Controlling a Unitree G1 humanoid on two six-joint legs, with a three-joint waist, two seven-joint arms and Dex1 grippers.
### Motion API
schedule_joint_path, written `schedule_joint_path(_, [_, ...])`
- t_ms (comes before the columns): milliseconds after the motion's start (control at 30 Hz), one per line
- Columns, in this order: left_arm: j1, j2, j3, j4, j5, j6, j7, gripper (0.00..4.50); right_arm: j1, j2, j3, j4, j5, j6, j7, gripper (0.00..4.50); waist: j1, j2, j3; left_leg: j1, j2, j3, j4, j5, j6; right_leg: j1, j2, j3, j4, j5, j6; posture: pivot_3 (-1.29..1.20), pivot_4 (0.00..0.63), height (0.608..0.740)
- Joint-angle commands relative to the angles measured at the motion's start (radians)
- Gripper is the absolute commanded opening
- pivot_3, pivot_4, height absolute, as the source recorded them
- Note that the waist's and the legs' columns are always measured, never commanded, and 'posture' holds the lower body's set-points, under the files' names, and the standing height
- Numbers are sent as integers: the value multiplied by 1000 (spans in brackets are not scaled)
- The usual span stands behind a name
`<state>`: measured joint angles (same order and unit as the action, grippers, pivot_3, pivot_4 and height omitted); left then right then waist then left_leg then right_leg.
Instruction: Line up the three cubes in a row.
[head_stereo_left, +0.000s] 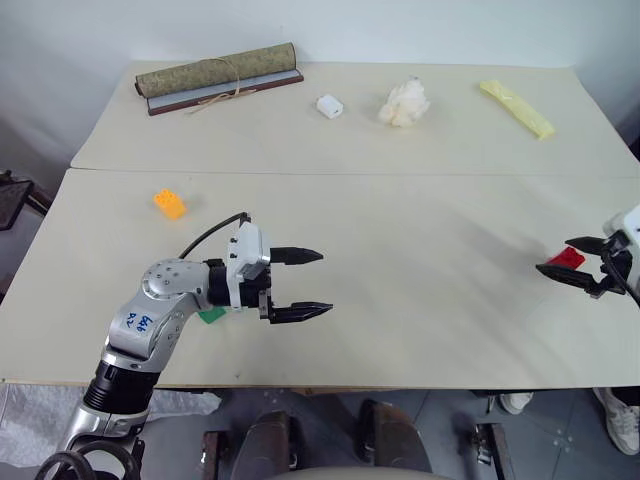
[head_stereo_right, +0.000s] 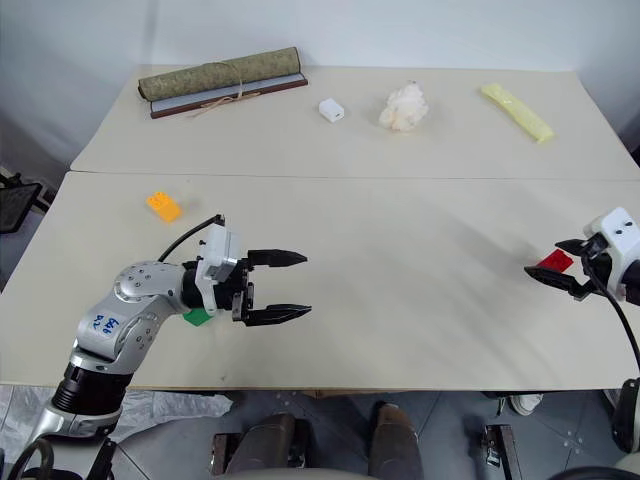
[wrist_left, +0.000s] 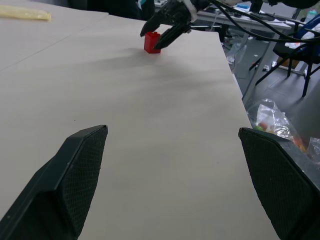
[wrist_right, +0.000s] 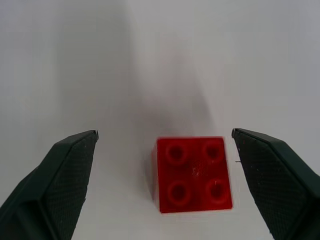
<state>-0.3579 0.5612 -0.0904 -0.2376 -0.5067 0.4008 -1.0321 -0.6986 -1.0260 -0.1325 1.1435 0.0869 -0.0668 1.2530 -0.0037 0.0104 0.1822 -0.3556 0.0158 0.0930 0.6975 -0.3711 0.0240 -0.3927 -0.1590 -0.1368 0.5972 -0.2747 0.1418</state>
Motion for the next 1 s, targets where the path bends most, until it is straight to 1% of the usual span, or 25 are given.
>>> schedule_joint_path(33, [6, 16, 31, -31, -7, -34, -19, 4500, -25, -18, 12, 27, -26, -29, 15, 3625, 0, 0, 0, 0, 0, 0, 0, 0, 0, 0, 0, 0, 0, 0, 0, 0, 150, 740])
schedule_joint_path(233, [5, 21, 41, -5, 1, -77, -37, 4500, -55, -3, 14, 47, -34, -68, 55, 1633, -1, 0, 0, 0, 0, 0, 0, 0, 0, 0, 0, 0, 0, 0, 0, 0, 150, 740])
schedule_joint_path(267, [7, 24, 44, 7, 6, -98, -47, 4500, -67, 5, 11, 39, -25, -84, 79, 1513, -1, 0, 0, 0, 0, 0, 0, 0, 0, 0, 0, 0, 0, 0, 0, 0, 150, 740])
schedule_joint_path(300, [12, 33, 48, 25, 18, -123, -59, 4500, -89, 23, 11, 14, -8, -90, 135, 1522, -2, 0, 0, 0, 0, 0, 0, 0, 0, 0, 0, 0, 0, 0, 0, 0, 150, 740])
schedule_joint_path(367, [23, 49, 63, 52, 25, -153, -82, 4500, -146, 70, 32, -60, 23, -47, 269, 1522, -13, 0, 0, 0, 0, 0, 0, 0, 0, 0, 0, 0, 0, 0, 0, 0, 150, 740])
schedule_joint_path(433, [28, 62, 73, 73, 30, -164, -86, 4500, -191, 116, 87, -148, 23, -5, 344, 1522, -25, 1, 1, 1, 1, -1, 0, 0, 0, 0, 2, 1, 0, 0, 0, 0, 150, 740])
schedule_joint_path(500, [29, 70, 78, 91, 38, -176, -89, 4500, -227, 159, 168, -253, 37, 57, 361, 1522, -27, 2, 1, 1, 2, -1, 0, 0, -1, -1, 2, 2, 1, 0, 0, 0, 150, 740])
schedule_joint_path(567, [28, 69, 82, 99, 38, -180, -86, 4500, -246, 182, 222, -328, 67, 111, 361, 1522, -25, 2, 1, 1, 3, -2, 0, 0, -1, -2, 3, 3, 2, 0, 0, 0, 150, 740])
schedule_joint_path(633, [28, 62, 90, 105, 33, -184, -78, 4500, -292, 241, 283, -366, 62, 106, 361, 1522, -22, 2, 1, 0, 3, -2, 0, -1, -1, -3, 3, 2, 2, 0, -1, 0, 150, 740])
schedule_joint_path(700, [48, 47, 120, 97, 5, -162, -52, 4500, -362, 343, 346, -326, -2, 19, 354, 1522, -24, 2, 1, -1, 2, -2, 1, -1, -1, -3, 3, 1, 2, 0, -1, 0, 150, 740])
schedule_joint_path(733, [59, 51, 124, 94, 7, -163, -53, 4500, -386, 374, 367, -294, -29, -12, 346, 1522, -25, 2, 1, -1, 2, -2, 1, -1, -1, -3, 3, 2, 2, 0, -1, 0, 150, 740])
schedule_joint_path(833, [68, 55, 130, 92, 14, -164, -54, 4500, -427, 418, 396, -206, -71, -67, 328, 1522, -18, 2, 1, -2, 2, -2, 1, -1, -1, -3, 3, 0, 2, 0, -1, 0, 150, 740])
schedule_joint_path(900, [77, 56, 140, 77, 11, -157, -42, 4500, -447, 447, 406, -141, -96, -107, 307, 1522, -11, 2, 1, -6, 1, -4, 2, -1, -1, -4, 2, -1, 1, 0, -1, 0, 150, 740])
schedule_joint_path(1000, [94, 58, 149, 63, 12, -153, -34, 4500, -465, 467, 412, -77, -124, -152, 310, 1522, -15, 2, 1, -7, 0, -4, 2, -1, -1, -4, 2, -1, -1, 0, -1, 0, 150, 740])
